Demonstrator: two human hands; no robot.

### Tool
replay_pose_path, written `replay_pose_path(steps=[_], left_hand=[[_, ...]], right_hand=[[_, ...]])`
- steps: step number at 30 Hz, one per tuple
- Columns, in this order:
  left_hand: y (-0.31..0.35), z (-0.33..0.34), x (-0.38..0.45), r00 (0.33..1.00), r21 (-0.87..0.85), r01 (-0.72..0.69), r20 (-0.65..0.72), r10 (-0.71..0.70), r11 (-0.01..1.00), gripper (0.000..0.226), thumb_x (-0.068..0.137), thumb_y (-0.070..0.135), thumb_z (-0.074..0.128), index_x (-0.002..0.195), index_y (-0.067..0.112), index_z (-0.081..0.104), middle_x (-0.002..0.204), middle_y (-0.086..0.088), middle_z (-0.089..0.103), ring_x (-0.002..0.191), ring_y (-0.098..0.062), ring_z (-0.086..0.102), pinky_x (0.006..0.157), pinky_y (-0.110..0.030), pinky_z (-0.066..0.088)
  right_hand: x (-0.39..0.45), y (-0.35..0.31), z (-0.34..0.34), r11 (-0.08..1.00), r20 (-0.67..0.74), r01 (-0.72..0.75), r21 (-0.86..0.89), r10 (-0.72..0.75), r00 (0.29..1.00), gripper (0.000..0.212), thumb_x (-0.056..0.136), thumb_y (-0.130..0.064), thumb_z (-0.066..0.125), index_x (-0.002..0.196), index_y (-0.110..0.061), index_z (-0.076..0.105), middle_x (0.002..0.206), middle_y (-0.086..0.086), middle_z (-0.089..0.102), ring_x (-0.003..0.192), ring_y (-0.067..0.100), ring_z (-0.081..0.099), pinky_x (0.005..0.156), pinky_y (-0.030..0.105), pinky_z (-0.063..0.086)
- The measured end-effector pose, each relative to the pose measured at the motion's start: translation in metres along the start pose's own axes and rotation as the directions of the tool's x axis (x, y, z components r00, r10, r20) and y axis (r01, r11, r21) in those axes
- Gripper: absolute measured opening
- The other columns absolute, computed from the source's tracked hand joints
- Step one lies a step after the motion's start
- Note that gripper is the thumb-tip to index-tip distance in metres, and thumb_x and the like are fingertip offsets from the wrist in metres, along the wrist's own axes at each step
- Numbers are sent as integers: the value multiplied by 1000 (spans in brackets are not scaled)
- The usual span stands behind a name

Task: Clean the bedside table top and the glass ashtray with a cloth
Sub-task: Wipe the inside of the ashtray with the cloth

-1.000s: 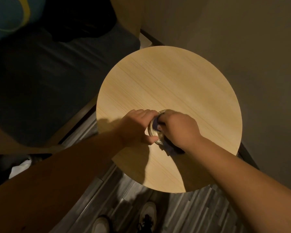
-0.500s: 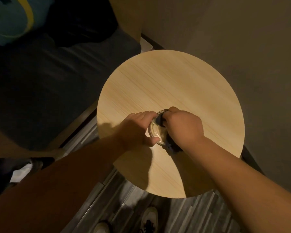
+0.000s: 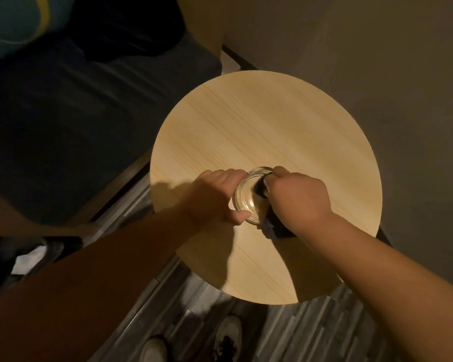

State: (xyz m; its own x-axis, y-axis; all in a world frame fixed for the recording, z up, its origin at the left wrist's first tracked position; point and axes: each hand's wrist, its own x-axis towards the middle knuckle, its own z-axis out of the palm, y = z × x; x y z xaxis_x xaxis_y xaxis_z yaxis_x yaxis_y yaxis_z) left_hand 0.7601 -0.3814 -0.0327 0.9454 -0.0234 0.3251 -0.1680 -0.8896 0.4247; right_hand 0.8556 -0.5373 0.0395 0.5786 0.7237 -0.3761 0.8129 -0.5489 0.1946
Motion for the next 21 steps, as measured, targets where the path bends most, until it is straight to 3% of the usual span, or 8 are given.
replay_pose_path(steps=[4,7,12,14,16,18,21], left_hand=[[1,2,-1,1000,71,-5,13,4,997,65,68,52,59,109,3,63,91,-8,69,72,-24,64,59,-28,45],[3,3,-2,1000,106,-1,20,-1,994,64,68,54,58,109,5,63,89,-6,69,71,-23,62,57,-27,40],[4,4,-2,1000,101,-4,17,2,995,61,70,53,59,106,5,65,83,-5,68,66,-22,60,53,-30,43],[3,2,-2,999,76,-16,31,13,997,59,73,54,59,107,5,64,83,-5,67,66,-23,60,55,-30,43],[2,-1,-2,997,47,-38,64,35,998,59,78,54,55,109,5,63,86,-7,67,67,-24,61,56,-30,46],[0,-6,-1,992,22,-66,108,63,998,64,85,58,47,116,4,62,90,-10,69,71,-24,63,58,-32,51],[-2,-13,-1,986,-14,-74,148,75,997,74,87,67,39,127,7,56,96,-8,69,75,-22,63,63,-33,53]], right_hand=[[-4,-2,-7,997,87,-68,42,64,994,13,89,-25,54,97,-20,62,86,-1,52,65,20,50,50,29,36],[-7,-2,-6,987,178,-45,155,17,984,21,92,-30,46,95,-23,65,72,-3,52,67,20,53,54,29,39],[-5,-6,1,919,197,-9,395,-75,978,18,92,-34,48,83,-27,63,71,-4,58,70,18,56,57,29,38],[-6,0,3,776,173,-48,629,-80,982,14,92,-31,55,80,-28,62,73,-5,61,72,16,56,63,30,41],[-19,14,4,554,80,-73,829,11,997,12,92,-27,58,84,-23,66,78,-6,66,75,11,58,68,24,42],[-37,31,1,374,2,-69,925,178,984,10,93,-23,58,91,-21,68,83,-8,68,77,5,59,70,19,43],[-63,55,-7,156,12,-84,984,411,912,13,96,-24,53,92,-23,66,84,-3,67,75,8,61,68,25,48]])
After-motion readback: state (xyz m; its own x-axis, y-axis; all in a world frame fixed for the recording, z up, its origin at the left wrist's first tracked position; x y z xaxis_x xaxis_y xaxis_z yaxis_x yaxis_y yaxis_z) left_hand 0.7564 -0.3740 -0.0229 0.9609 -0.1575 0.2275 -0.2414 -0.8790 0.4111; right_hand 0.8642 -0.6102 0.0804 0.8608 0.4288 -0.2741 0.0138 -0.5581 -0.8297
